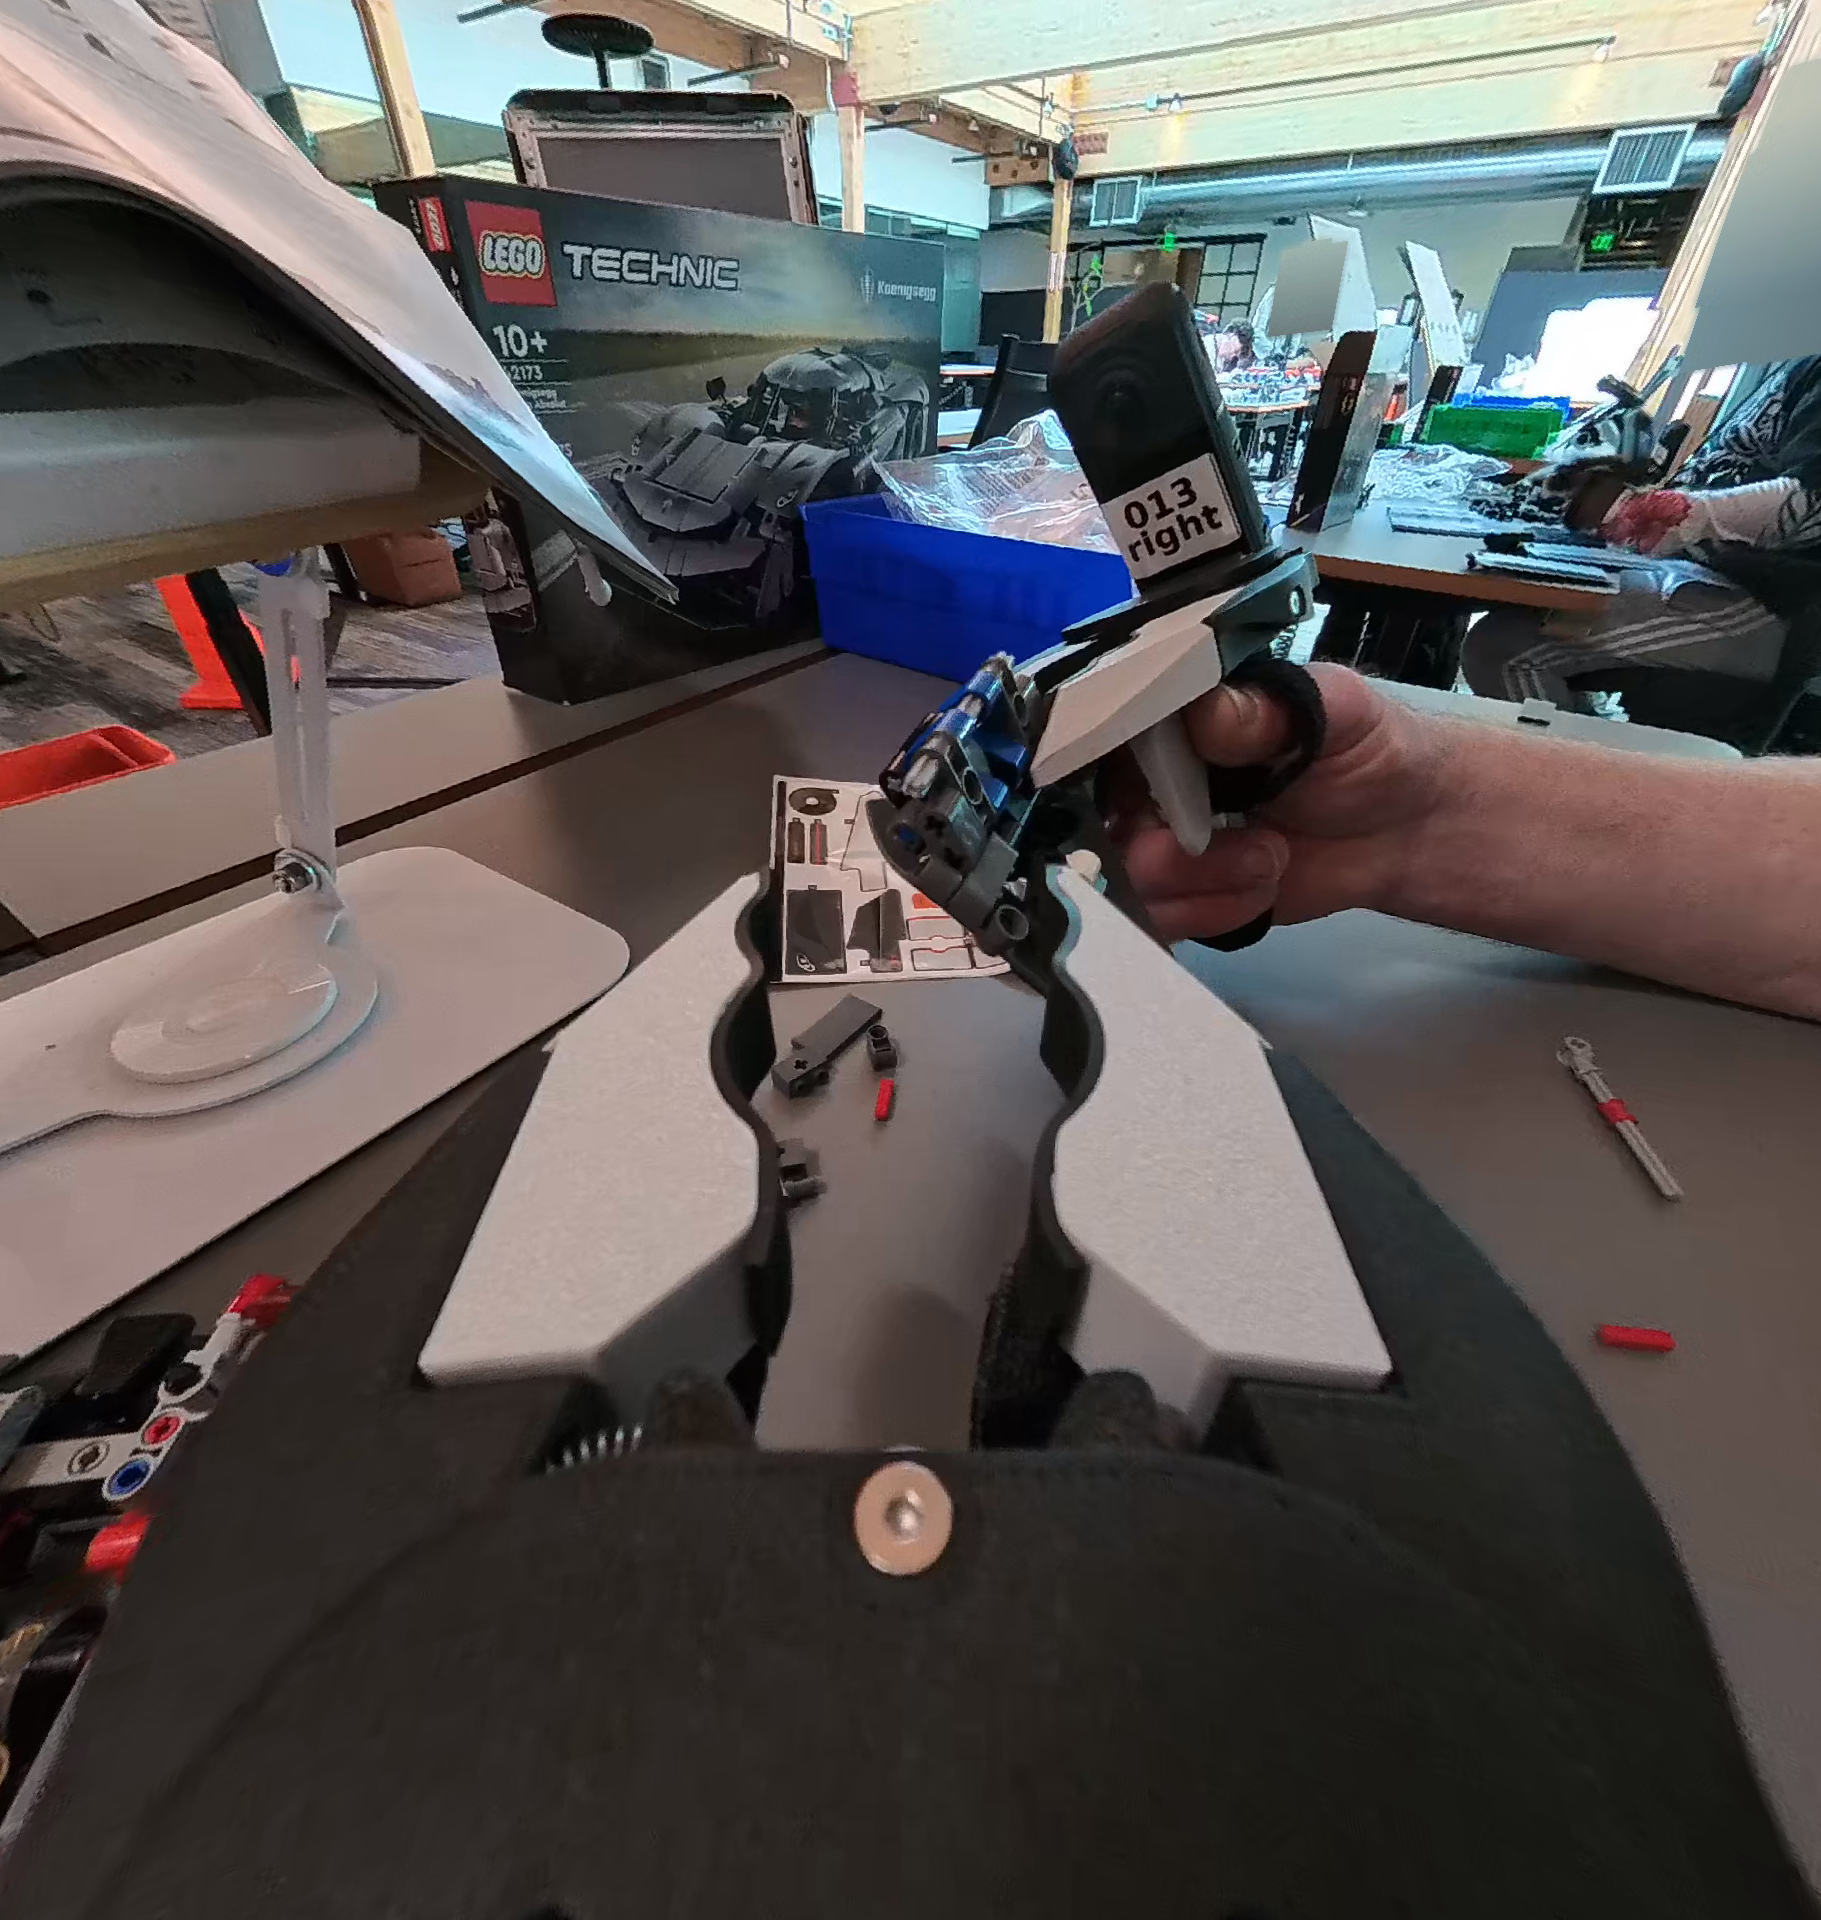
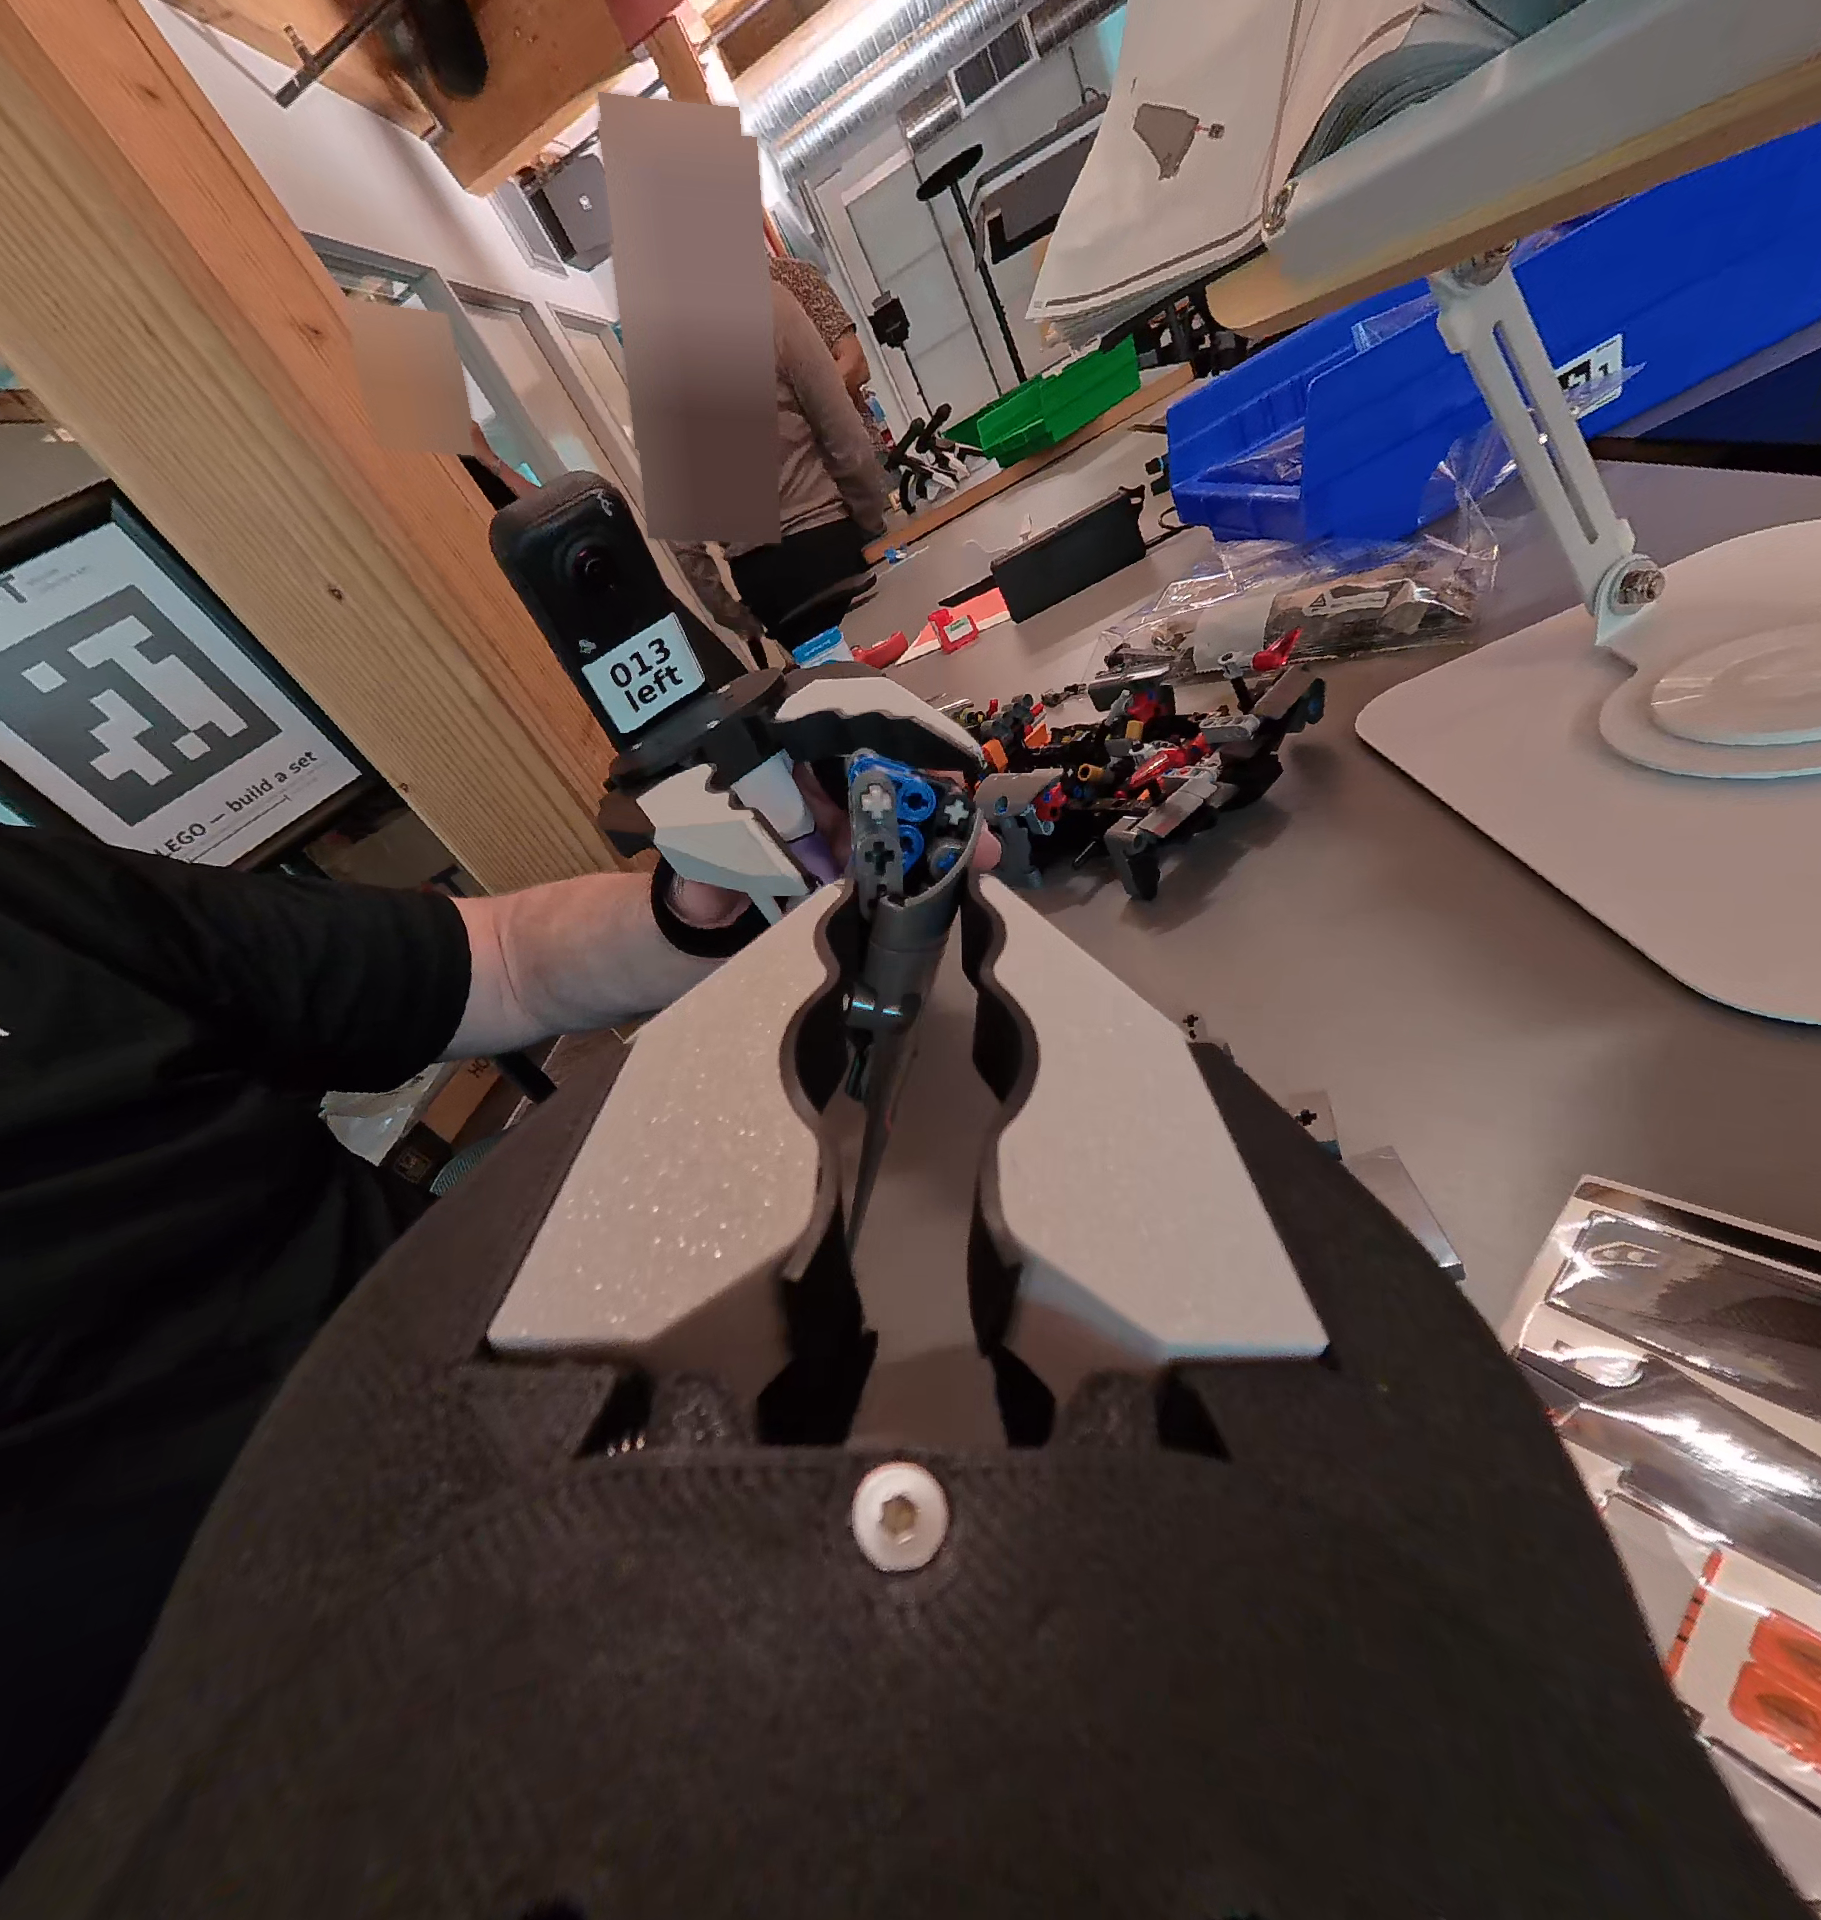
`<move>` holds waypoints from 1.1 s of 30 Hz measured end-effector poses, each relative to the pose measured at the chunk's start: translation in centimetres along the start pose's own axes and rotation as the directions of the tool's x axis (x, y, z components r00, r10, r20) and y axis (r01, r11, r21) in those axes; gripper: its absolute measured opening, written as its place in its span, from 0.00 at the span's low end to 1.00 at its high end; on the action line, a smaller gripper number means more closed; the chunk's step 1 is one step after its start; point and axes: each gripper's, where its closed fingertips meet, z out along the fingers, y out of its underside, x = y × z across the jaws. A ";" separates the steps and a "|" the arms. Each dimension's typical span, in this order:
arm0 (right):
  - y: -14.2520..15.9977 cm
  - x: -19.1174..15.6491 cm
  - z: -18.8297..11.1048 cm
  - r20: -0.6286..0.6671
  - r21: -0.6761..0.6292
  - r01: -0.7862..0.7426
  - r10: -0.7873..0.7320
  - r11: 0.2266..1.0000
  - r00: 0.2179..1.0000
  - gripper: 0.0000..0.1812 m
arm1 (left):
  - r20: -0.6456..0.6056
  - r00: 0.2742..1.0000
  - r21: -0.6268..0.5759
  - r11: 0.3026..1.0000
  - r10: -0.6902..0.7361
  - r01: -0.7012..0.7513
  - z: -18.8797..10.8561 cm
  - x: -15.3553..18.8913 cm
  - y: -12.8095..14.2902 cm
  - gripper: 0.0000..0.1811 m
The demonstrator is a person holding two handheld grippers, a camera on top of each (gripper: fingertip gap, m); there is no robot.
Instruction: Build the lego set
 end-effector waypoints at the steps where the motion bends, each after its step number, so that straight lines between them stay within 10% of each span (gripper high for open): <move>1: 0.0 0.0 0.0 -0.001 0.000 -0.001 0.001 1.000 1.000 0.09 | 0.004 1.000 -0.004 1.000 0.002 -0.002 0.0 0.0 0.1 0.25; 23: -2.8 0.0 -1.3 -0.025 0.174 0.012 -0.008 0.985 1.000 0.09 | -0.189 0.962 -0.074 0.980 -0.198 0.187 0.9 2.7 1.3 0.25; 33: -2.6 -0.8 -0.6 0.006 0.176 0.005 -0.006 0.984 1.000 0.08 | -0.225 0.958 -0.092 0.982 -0.180 0.163 1.1 3.6 1.8 0.08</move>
